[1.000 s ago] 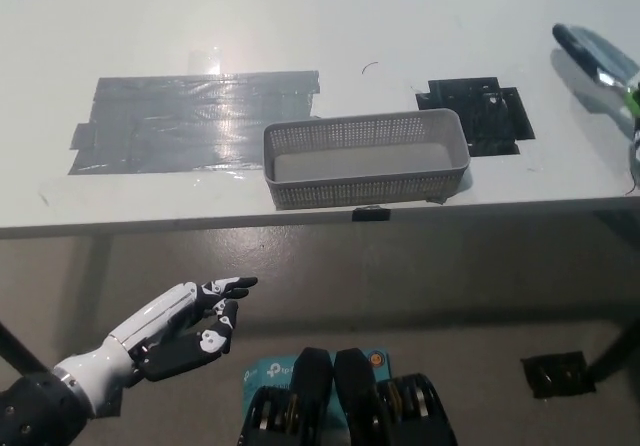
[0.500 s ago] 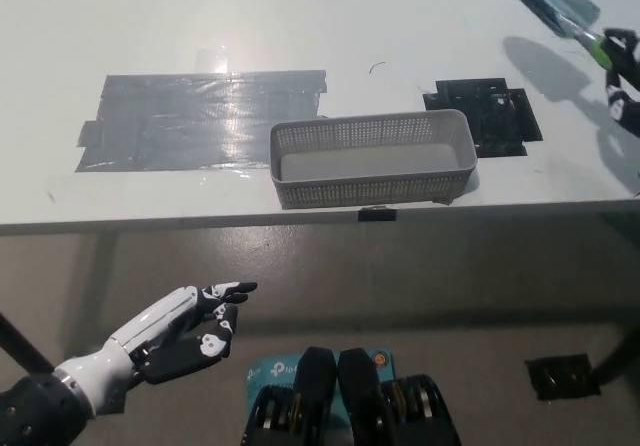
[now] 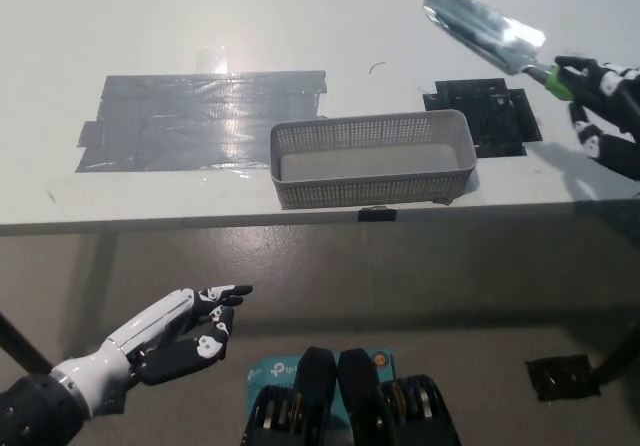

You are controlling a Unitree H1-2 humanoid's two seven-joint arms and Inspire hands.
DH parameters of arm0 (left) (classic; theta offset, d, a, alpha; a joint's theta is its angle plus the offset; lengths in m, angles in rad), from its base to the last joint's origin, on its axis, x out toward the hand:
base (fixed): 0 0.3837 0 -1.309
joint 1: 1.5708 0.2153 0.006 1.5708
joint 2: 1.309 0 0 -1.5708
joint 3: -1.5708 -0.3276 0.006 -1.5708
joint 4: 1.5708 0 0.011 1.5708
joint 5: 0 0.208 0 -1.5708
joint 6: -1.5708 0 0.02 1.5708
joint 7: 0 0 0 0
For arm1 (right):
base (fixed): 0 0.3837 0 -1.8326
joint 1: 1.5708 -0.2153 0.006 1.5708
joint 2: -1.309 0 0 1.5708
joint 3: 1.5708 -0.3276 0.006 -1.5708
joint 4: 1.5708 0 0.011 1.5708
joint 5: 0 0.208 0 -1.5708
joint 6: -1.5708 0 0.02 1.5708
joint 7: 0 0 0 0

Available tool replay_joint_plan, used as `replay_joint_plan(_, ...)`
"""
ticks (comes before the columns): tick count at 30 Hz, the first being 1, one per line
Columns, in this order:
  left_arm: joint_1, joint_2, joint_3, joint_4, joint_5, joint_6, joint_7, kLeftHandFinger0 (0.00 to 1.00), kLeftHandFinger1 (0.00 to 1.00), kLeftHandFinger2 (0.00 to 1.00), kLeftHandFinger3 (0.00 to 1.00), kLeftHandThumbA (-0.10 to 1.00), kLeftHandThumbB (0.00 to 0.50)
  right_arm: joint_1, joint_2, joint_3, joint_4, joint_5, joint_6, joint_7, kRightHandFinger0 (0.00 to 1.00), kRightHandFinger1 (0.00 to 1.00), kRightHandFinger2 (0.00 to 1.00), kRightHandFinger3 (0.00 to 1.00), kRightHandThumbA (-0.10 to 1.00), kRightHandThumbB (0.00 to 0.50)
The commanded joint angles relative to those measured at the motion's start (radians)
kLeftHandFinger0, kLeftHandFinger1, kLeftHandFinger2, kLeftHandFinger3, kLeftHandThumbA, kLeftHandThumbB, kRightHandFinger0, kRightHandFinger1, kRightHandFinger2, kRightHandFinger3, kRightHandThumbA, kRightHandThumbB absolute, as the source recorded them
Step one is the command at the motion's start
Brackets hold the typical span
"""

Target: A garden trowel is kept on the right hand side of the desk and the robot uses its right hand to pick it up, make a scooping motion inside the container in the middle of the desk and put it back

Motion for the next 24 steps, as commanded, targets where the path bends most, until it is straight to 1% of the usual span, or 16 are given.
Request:
replay_joint_plan(1, -0.012, 0.034, -0.005, -0.011, 0.019, -0.018, -0.016, 1.00, 1.00, 1.00, 1.00, 0.79, 0.187, -0.005, -0.086, -0.054, -0.053, 0.045, -0.092, 0.040, 0.00, 0.25, 0.56, 0.44, -0.10, 0.159)
replay_joint_plan(2, -0.013, 0.036, -0.006, -0.013, 0.020, -0.018, -0.017, 1.00, 1.00, 1.00, 1.00, 0.77, 0.166, -0.001, -0.094, -0.061, -0.047, 0.041, -0.105, 0.033, 0.00, 0.24, 0.57, 0.43, -0.10, 0.158)
replay_joint_plan(3, -0.014, 0.038, -0.006, -0.013, 0.020, -0.019, -0.017, 1.00, 1.00, 1.00, 1.00, 0.76, 0.165, 0.000, -0.095, -0.065, -0.044, 0.039, -0.112, 0.030, 0.00, 0.24, 0.56, 0.43, -0.10, 0.159)
replay_joint_plan(4, -0.015, 0.038, -0.008, -0.011, 0.020, -0.021, -0.018, 1.00, 1.00, 1.00, 1.00, 0.75, 0.161, 0.003, -0.114, -0.076, -0.046, 0.048, -0.131, 0.033, 0.00, 0.21, 0.52, 0.41, -0.10, 0.150)
replay_joint_plan(7, -0.020, 0.039, -0.010, -0.006, 0.018, -0.023, -0.020, 1.00, 1.00, 1.00, 1.00, 0.74, 0.168, -0.002, -0.133, -0.081, -0.037, 0.029, -0.161, 0.039, 0.00, 0.22, 0.52, 0.42, -0.10, 0.145)
replay_joint_plan(8, -0.020, 0.040, -0.010, -0.006, 0.020, -0.027, -0.020, 1.00, 1.00, 1.00, 1.00, 0.74, 0.172, -0.004, -0.144, -0.080, -0.046, 0.035, -0.163, 0.064, 0.00, 0.21, 0.51, 0.42, -0.10, 0.125)
replay_joint_plan(10, -0.021, 0.041, -0.010, -0.009, 0.020, -0.026, -0.020, 1.00, 1.00, 1.00, 1.00, 0.74, 0.167, -0.011, -0.148, -0.079, -0.036, 0.029, -0.187, 0.062, 0.00, 0.19, 0.47, 0.38, -0.10, 0.108)
replay_joint_plan(11, -0.025, 0.042, -0.013, -0.013, 0.026, -0.020, -0.019, 1.00, 1.00, 1.00, 1.00, 0.76, 0.176, -0.020, -0.153, -0.078, -0.023, 0.018, -0.214, 0.052, 0.00, 0.19, 0.44, 0.36, -0.10, 0.113)
replay_joint_plan(12, -0.029, 0.043, -0.018, -0.011, 0.032, -0.020, -0.019, 1.00, 1.00, 1.00, 1.00, 0.77, 0.178, -0.034, -0.159, -0.072, -0.017, -0.003, -0.228, 0.050, 0.02, 0.21, 0.45, 0.36, -0.10, 0.126)
replay_joint_plan(13, -0.031, 0.043, -0.021, -0.013, 0.038, -0.017, -0.017, 1.00, 1.00, 1.00, 1.00, 0.77, 0.180, -0.040, -0.161, -0.071, -0.013, -0.010, -0.240, 0.046, 0.00, 0.20, 0.45, 0.35, -0.10, 0.109)
replay_joint_plan(16, -0.035, 0.042, -0.022, -0.019, 0.035, -0.012, -0.018, 1.00, 1.00, 1.00, 1.00, 0.74, 0.145, -0.070, -0.175, -0.037, -0.017, -0.038, -0.244, 0.039, 0.00, 0.19, 0.48, 0.34, -0.10, 0.104)
replay_joint_plan(17, -0.035, 0.043, -0.025, -0.022, 0.037, -0.011, -0.018, 1.00, 1.00, 1.00, 1.00, 0.74, 0.146, -0.074, -0.181, -0.026, -0.020, -0.034, -0.244, 0.035, 0.00, 0.20, 0.50, 0.35, -0.10, 0.105)
replay_joint_plan(18, -0.036, 0.049, -0.030, -0.022, 0.049, -0.022, -0.019, 1.00, 1.00, 1.00, 1.00, 0.76, 0.131, -0.092, -0.190, 0.011, -0.024, -0.047, -0.244, 0.010, 0.00, 0.21, 0.53, 0.37, -0.10, 0.141)
replay_joint_plan(19, -0.037, 0.050, -0.031, -0.023, 0.050, -0.018, -0.019, 1.00, 1.00, 1.00, 1.00, 0.77, 0.141, -0.094, -0.191, 0.026, -0.024, -0.034, -0.244, -0.005, 0.00, 0.20, 0.53, 0.40, -0.10, 0.146)
replay_joint_plan(22, -0.048, 0.052, -0.038, -0.020, 0.054, -0.021, -0.022, 1.00, 1.00, 1.00, 1.00, 0.78, 0.129, -0.090, -0.200, 0.057, -0.032, -0.032, -0.244, -0.042, 0.00, 0.22, 0.58, 0.52, -0.10, 0.158)
replay_joint_plan(24, -0.047, 0.051, -0.036, -0.019, 0.047, -0.019, -0.022, 1.00, 1.00, 1.00, 1.00, 0.77, 0.129, -0.081, -0.201, 0.062, -0.052, -0.029, -0.244, -0.033, 0.00, 0.22, 0.60, 0.61, -0.10, 0.157)
